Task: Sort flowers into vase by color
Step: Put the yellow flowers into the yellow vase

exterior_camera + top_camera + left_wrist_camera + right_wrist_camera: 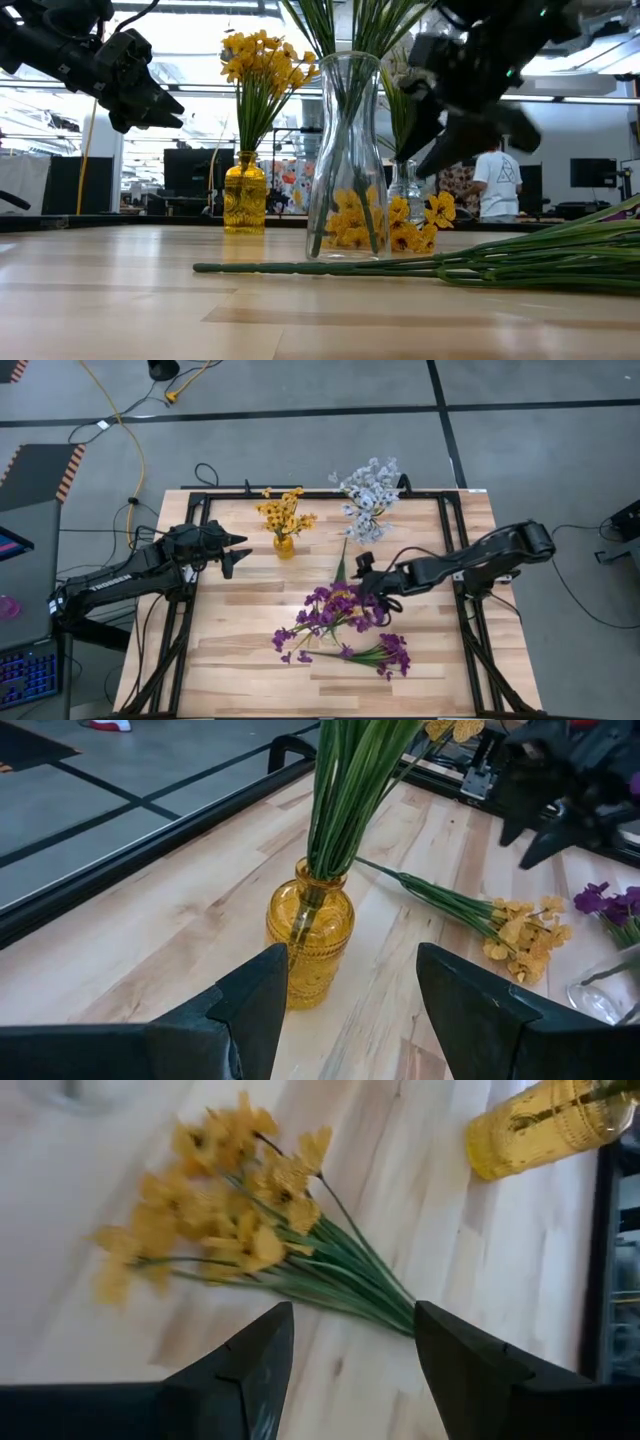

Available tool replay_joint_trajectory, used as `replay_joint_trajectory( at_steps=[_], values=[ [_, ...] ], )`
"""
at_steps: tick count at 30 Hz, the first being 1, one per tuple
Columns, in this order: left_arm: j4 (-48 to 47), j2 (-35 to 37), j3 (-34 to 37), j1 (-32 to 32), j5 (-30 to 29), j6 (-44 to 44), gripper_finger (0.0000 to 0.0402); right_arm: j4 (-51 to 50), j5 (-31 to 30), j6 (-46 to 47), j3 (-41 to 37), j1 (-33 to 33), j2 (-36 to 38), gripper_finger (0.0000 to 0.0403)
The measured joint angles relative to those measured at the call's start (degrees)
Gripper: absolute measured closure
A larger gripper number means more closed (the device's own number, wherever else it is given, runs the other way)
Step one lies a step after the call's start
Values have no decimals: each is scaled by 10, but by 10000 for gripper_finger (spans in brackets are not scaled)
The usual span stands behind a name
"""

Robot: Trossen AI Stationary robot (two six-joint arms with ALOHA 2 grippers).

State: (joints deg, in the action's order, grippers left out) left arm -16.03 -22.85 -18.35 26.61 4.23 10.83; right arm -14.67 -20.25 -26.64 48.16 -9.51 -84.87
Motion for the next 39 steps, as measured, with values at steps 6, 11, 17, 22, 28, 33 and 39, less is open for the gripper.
replay_joint_trajectory(
  at_steps=[6, 11, 17, 22, 28, 33, 39],
  values=[
    [0, 0, 0, 0, 0, 0, 191, 34, -28, -72, 0, 16, -50, 168],
    [0, 0, 0, 0, 0, 0, 191, 63, -34, -125, 0, 30, -88, 168],
    [0, 0, 0, 0, 0, 0, 191, 112, -72, -201, 0, 41, -121, 168],
    [0, 0, 0, 0, -1, 0, 191, 129, -72, -234, 0, 51, -137, 168],
    [-1, 0, 0, 0, -1, -2, 191, 136, -70, -237, 1, 62, -139, 168],
    [-1, 0, 0, 0, -1, -3, 191, 136, -40, -275, 1, 74, -139, 168],
    [-1, 0, 0, 0, -1, -3, 191, 141, -20, -275, 1, 83, -139, 168]
  ],
)
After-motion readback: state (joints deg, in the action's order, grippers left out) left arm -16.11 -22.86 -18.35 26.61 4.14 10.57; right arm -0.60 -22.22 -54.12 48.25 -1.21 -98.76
